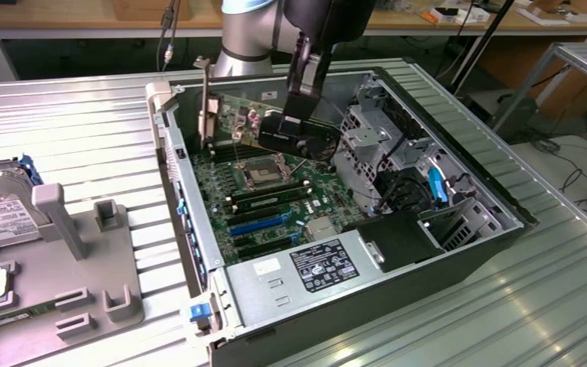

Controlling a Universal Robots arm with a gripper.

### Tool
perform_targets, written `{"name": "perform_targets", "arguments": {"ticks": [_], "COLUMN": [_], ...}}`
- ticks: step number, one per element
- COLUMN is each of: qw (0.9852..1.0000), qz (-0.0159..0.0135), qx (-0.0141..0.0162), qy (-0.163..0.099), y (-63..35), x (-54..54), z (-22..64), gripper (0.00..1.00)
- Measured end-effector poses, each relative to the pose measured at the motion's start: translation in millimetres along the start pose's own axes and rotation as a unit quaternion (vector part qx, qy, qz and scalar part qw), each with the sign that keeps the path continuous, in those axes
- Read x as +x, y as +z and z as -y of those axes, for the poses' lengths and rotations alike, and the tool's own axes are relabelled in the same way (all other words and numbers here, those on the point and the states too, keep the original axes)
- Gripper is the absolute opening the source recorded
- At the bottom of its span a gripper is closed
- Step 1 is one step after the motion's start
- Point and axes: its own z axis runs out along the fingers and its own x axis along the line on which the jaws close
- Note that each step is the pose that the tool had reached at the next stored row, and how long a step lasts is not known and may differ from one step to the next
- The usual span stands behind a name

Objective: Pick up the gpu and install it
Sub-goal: 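Insert the gpu into the slot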

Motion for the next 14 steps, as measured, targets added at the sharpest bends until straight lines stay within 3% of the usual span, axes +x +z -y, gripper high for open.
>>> {"name": "perform_targets", "arguments": {"ticks": [14], "qw": [0.9991], "qz": [-0.0029], "qx": [-0.0009], "qy": [-0.042], "y": [0.0], "x": [0.0], "z": [0.0], "gripper": [0.27]}}
